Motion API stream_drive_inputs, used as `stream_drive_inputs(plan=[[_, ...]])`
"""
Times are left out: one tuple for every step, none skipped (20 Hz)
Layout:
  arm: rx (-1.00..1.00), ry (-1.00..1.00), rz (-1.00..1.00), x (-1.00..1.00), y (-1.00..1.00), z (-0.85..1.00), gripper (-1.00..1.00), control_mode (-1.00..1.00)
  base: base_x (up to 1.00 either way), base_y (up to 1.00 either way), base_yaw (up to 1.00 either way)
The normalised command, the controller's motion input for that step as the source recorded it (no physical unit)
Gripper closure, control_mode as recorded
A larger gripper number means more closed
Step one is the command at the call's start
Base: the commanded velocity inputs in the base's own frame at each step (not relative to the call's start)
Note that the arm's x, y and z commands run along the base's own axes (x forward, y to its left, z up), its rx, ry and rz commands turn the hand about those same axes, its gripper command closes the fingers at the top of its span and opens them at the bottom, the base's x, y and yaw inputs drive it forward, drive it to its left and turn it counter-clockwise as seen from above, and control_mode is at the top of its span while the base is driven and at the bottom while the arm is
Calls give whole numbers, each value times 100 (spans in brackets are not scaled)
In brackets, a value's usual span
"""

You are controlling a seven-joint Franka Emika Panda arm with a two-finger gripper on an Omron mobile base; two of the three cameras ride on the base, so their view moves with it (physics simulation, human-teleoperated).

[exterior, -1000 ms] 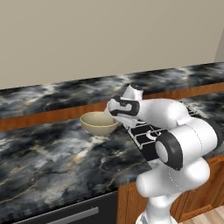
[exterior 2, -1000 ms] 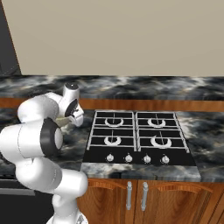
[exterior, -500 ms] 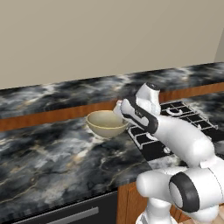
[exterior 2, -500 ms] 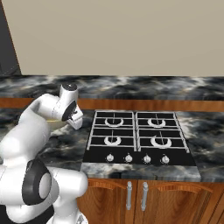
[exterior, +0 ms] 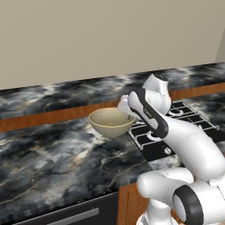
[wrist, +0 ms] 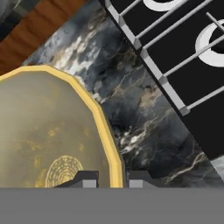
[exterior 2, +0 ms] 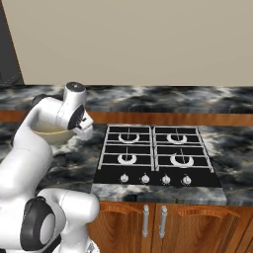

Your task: Pick the cup and bowl from the counter and place them on the counter next to the sink.

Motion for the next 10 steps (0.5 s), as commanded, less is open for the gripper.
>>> stream_drive_inputs(plan=[[-9, 1, 23, -27, -11, 0, 100, -100, 0, 0, 0], [-9, 0, 26, -41, -11, 0, 100, -100, 0, 0, 0], [-13, 0, 29, -51, -1, 0, 100, -100, 0, 0, 0], [-14, 0, 31, -46, -6, 0, 100, -100, 0, 0, 0], [-15, 0, 32, -46, -8, 0, 100, -100, 0, 0, 0], [-14, 0, 33, -42, -5, 0, 100, -100, 0, 0, 0], [-10, 0, 31, -46, -12, 0, 100, -100, 0, 0, 0], [-6, -1, 29, -58, -13, 0, 100, -100, 0, 0, 0], [-4, -4, 29, -60, -11, 0, 100, -100, 0, 0, 0], [-2, -10, 29, -69, -8, 0, 100, -100, 0, 0, 0]])
